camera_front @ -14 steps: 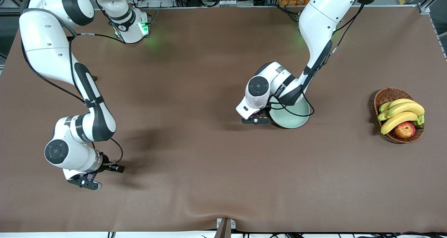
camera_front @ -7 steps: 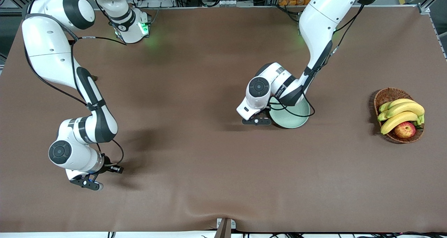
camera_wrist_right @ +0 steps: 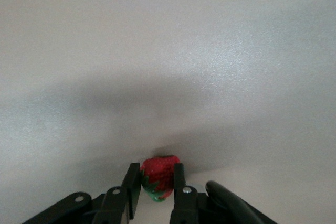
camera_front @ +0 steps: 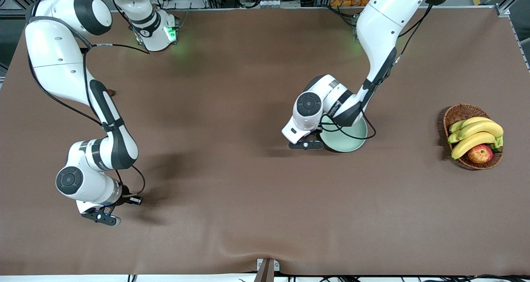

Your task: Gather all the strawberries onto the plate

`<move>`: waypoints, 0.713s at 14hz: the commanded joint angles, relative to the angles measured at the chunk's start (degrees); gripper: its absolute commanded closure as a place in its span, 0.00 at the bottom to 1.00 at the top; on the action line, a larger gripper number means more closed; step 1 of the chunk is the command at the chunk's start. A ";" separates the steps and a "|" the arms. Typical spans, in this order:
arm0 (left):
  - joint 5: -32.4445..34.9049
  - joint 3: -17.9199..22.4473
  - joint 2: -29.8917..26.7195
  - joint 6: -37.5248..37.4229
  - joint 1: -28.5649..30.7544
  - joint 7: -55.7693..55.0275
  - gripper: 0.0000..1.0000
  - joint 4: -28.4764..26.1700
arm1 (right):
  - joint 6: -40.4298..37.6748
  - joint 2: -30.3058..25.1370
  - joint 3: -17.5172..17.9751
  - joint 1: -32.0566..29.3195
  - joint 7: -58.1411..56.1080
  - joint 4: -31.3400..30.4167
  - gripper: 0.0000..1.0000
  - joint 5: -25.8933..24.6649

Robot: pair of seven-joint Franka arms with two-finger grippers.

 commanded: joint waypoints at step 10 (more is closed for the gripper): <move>-1.07 -0.13 -7.73 -10.23 13.16 2.04 1.00 -5.98 | -14.99 -2.49 4.97 1.21 8.65 3.40 0.95 6.89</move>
